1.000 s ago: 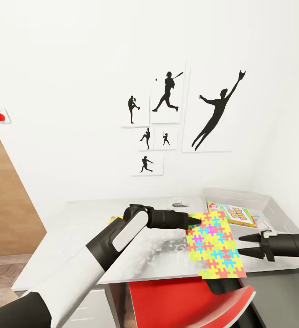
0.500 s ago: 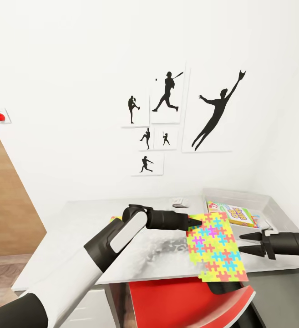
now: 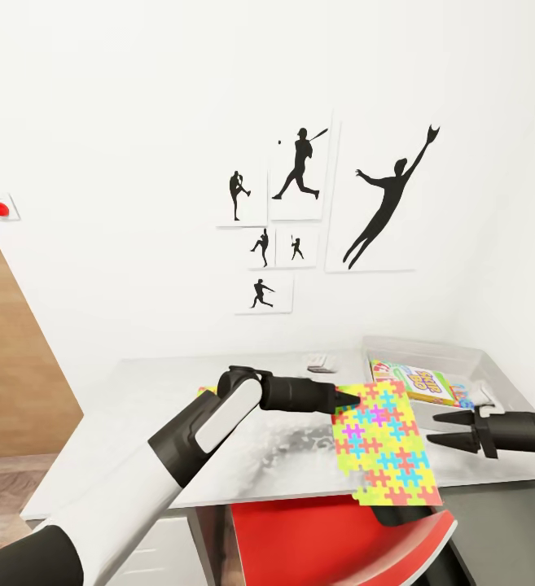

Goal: Put all the toys in the child's room - the three board games (two on the bed and one on the table), the two jigsaw puzzles on the table, and the tennis ball on the table - inside the toy box on the table in the child's room.

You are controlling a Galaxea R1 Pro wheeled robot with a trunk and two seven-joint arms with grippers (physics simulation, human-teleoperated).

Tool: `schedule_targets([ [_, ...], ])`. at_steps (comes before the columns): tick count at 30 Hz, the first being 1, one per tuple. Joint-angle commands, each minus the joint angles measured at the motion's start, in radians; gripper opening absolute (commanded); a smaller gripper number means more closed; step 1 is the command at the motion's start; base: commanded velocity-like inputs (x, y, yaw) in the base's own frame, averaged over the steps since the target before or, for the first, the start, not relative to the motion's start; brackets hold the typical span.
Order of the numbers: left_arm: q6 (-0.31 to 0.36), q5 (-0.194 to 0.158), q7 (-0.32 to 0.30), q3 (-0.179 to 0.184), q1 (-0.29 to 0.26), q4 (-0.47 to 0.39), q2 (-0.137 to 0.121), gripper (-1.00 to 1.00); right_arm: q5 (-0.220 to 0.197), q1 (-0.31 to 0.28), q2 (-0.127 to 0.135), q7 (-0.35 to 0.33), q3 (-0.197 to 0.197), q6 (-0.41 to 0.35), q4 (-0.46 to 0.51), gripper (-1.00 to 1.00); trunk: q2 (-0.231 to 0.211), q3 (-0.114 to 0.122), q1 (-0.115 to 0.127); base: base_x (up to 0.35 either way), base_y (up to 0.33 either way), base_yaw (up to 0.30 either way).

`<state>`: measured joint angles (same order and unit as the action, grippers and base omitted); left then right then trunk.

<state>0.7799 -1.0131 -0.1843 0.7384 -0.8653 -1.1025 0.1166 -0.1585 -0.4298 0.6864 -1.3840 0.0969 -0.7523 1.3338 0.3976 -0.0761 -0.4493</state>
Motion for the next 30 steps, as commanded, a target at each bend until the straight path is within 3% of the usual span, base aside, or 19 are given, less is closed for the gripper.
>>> schedule_targets([
  [1, 0.003, 0.002, -0.004, 0.000, -0.001, 0.000, 0.000, -1.00, -0.004, -0.001, 0.001, -0.001, 0.001, -0.009, 0.000, 1.00, 0.002, -0.002, -0.001, 0.000, 0.000, 0.000],
  [10, 0.011, 0.005, -0.001, 0.000, 0.000, 0.000, -0.005, -1.00, -0.005, -0.001, 0.005, -0.003, 0.004, -0.009, -0.001, 1.00, 0.002, -0.002, -0.001, 0.000, 0.000, 0.000],
  [20, 0.011, 0.061, 0.001, -0.002, 0.000, 0.000, -0.005, -1.00, -0.017, 0.007, 0.022, -0.006, -0.001, -0.010, 0.009, 1.00, 0.002, -0.002, -0.001, 0.000, 0.000, 0.000],
  [30, 0.009, 0.082, 0.025, -0.002, 0.002, 0.001, -0.002, -1.00, -0.024, 0.014, 0.025, -0.007, -0.013, -0.013, 0.026, 1.00, 0.002, -0.002, -0.001, 0.000, 0.000, 0.000],
])
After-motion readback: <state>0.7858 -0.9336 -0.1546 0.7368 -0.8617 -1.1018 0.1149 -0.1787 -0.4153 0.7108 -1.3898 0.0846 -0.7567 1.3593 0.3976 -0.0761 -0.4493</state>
